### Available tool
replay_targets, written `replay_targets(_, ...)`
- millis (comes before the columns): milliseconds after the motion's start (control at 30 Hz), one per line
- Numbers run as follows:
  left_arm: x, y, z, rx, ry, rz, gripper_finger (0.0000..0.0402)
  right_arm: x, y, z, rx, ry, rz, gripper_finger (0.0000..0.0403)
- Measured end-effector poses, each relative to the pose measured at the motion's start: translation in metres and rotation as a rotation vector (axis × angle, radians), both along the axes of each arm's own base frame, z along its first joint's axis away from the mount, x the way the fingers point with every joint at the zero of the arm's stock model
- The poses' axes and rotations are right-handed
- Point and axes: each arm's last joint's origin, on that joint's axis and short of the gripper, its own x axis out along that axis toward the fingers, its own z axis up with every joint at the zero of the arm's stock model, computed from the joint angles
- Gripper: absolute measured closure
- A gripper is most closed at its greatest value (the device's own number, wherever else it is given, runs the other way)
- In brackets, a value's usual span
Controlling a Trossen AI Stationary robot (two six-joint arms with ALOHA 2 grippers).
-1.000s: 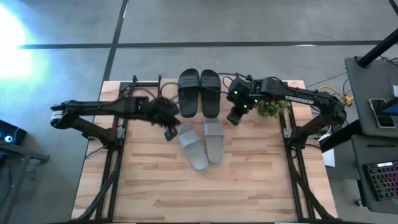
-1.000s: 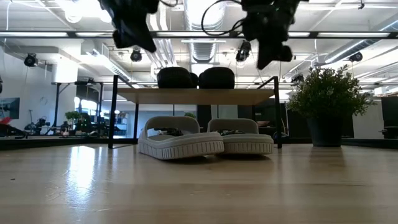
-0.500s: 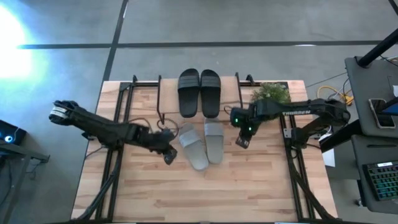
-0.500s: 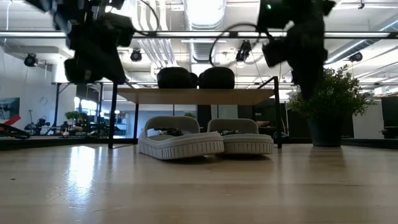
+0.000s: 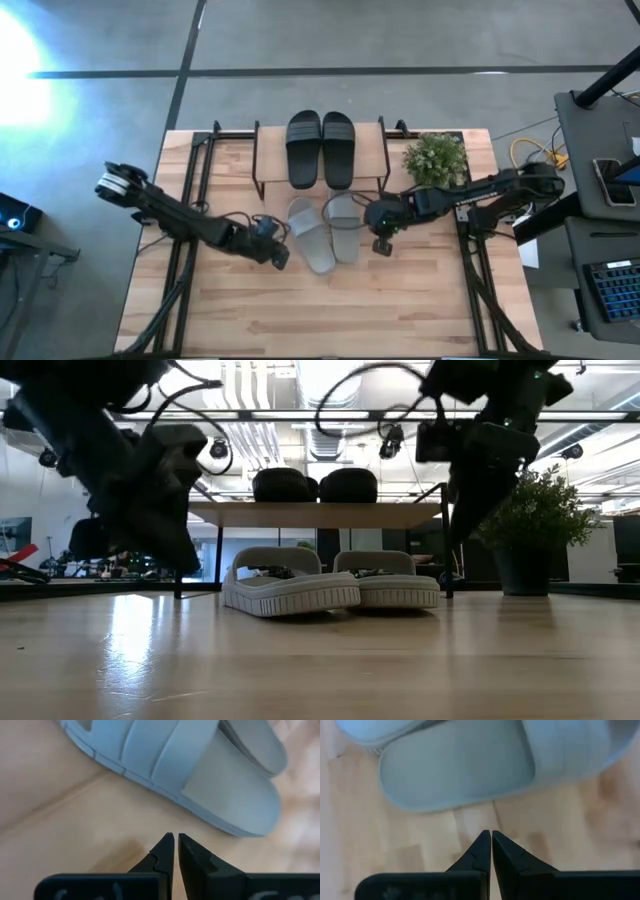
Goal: Pick and place slides into the shelf
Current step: Adjust the gray slippers
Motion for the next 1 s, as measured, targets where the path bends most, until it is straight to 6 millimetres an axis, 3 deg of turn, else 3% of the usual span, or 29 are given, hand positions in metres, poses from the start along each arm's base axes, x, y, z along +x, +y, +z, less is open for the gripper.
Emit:
replay_targets(200, 0.006, -0.014, -0.013, 0.145, -0.074, 0.077, 0.0391, 0.0, 0.014, 0.002, -0.235, -0.028, 0.101, 0.0394)
replay_targets(467, 0.018, -0.018, -0.04, 0.142, -0.086, 0.152, 0.0391, -0.003, 0.025, 0.0, -0.294, -0.018, 0.209, 0.0394)
replay_targets(667, 0.024, -0.014, -0.053, 0.175, -0.154, 0.306, 0.0391, -0.014, 0.052, -0.005, -0.511, 0.023, 0.495, 0.0394)
replay_targets(1000, 0.027, 0.005, -0.06, 0.252, -0.151, 0.409, 0.0391, -0.025, 0.061, -0.029, -0.342, 0.085, 0.596, 0.0394)
